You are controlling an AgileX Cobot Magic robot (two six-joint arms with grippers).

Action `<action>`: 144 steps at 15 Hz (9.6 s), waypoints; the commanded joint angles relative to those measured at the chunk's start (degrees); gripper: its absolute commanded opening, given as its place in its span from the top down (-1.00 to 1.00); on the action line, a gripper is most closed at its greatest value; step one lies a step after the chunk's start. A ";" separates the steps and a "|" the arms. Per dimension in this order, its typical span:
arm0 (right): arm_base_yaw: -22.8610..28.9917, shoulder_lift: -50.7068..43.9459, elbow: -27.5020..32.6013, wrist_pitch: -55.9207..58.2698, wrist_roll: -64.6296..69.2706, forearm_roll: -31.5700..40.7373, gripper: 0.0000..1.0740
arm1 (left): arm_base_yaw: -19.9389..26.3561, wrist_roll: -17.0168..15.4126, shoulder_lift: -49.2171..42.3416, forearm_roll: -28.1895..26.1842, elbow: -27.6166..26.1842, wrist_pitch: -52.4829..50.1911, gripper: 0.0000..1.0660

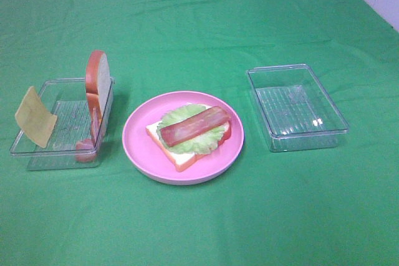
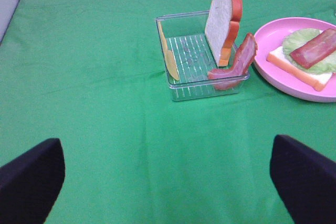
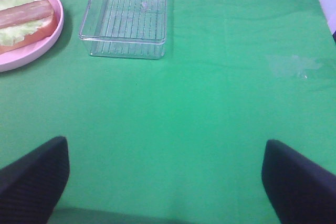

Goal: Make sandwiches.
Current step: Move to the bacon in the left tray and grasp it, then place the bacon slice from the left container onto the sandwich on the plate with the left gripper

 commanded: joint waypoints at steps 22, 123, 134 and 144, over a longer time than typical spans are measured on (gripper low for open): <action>-0.23 -1.95 0.17 0.00 -0.23 0.34 -0.78 | 0.11 0.00 -0.63 0.11 0.11 -0.23 -0.88; -0.23 -1.95 0.17 0.00 -0.23 0.40 -0.78 | -30.37 5.61 121.12 -43.66 -57.70 -13.64 1.00; -0.23 -1.95 0.17 0.00 -0.23 0.40 -0.78 | -30.37 5.33 123.07 -18.11 -59.01 -18.79 1.00; -0.23 -1.95 0.17 0.00 -0.23 0.40 -0.78 | -30.37 2.58 122.04 -16.84 -59.24 -23.43 -0.90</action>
